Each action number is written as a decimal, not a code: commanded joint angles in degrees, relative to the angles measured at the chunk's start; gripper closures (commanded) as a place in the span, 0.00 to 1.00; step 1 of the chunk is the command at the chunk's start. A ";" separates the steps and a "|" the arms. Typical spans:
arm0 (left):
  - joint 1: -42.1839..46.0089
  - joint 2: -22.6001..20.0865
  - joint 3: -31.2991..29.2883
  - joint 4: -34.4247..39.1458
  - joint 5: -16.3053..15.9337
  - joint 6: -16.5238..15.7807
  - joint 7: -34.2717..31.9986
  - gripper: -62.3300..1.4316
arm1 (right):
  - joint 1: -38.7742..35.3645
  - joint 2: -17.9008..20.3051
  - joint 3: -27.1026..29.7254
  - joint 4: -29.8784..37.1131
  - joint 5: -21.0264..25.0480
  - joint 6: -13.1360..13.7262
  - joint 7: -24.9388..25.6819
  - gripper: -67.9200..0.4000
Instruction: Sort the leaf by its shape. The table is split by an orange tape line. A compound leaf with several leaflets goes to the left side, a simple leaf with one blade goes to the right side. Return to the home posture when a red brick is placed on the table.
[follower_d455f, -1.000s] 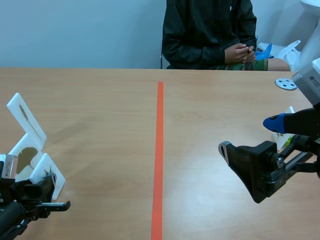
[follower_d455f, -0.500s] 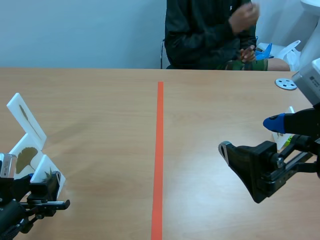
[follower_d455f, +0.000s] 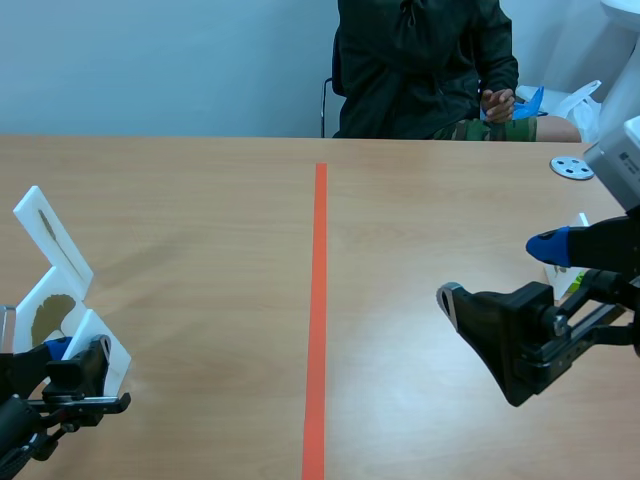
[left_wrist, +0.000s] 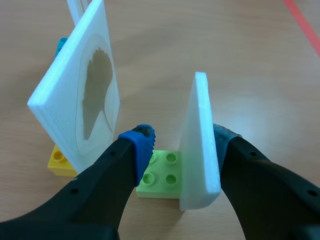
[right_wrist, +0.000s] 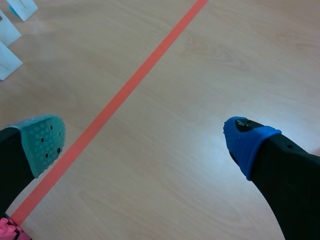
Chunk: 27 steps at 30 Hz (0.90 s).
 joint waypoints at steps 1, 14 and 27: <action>-0.04 0.11 -0.26 2.51 -0.42 -0.28 -1.66 0.59 | 0.52 0.61 0.52 0.74 0.63 0.00 0.83 0.00; 4.59 0.11 -0.26 14.60 -0.44 -0.48 -1.55 0.57 | 0.52 0.61 0.52 0.74 0.63 0.00 0.83 0.00; 12.68 -3.80 -0.24 35.80 -0.46 -18.53 5.55 0.14 | 0.52 0.76 0.52 0.74 0.44 -0.02 0.83 0.00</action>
